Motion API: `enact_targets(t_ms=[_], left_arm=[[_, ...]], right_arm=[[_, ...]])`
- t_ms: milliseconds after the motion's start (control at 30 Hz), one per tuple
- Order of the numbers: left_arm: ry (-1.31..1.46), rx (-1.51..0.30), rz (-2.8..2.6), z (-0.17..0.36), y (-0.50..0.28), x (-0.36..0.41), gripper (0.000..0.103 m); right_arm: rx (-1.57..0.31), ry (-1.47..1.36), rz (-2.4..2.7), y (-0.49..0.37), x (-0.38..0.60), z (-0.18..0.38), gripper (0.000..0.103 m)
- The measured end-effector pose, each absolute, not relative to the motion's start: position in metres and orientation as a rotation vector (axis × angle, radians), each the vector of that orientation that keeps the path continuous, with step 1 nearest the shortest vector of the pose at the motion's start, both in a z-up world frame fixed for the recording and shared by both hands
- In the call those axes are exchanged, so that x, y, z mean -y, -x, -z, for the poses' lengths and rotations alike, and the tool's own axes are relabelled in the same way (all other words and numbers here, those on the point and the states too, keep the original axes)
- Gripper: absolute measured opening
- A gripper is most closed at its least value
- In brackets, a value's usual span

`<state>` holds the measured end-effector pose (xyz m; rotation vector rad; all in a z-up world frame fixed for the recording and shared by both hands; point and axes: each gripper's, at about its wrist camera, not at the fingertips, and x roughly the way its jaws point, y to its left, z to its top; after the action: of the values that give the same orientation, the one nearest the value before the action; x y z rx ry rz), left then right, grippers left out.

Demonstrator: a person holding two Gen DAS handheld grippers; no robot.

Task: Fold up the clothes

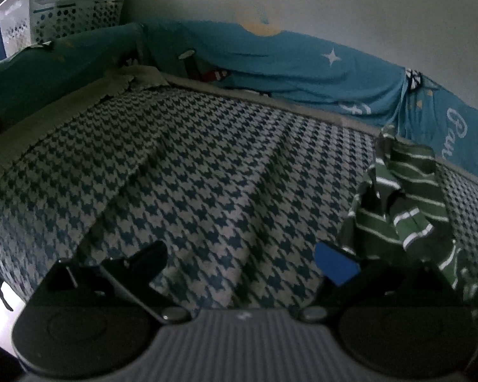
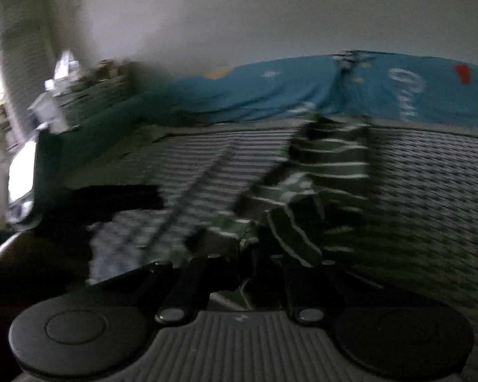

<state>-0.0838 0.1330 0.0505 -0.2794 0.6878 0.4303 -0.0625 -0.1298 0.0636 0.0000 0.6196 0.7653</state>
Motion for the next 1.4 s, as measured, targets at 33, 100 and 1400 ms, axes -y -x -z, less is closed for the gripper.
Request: enact_targets(t_ms=[33,100,1400], left_arm=[[0.286,-0.679,-0.431,-0.053,0.086,-0.135,0.103],[0.303,-0.662,-0.437,-0.058,0.089,-0.141,0.103],[0.367,-0.638,-0.438,-0.068,0.096,-0.151,0.103]], right_arm=[[-0.622,0.001,-0.792,0.065,0.122,-0.064,0.010],[-0.627,0.010,-0.841,0.071,0.105,-0.063,0.010],[-0.737,0.015,-0.898,0.044,0.063,-0.028,0.018]])
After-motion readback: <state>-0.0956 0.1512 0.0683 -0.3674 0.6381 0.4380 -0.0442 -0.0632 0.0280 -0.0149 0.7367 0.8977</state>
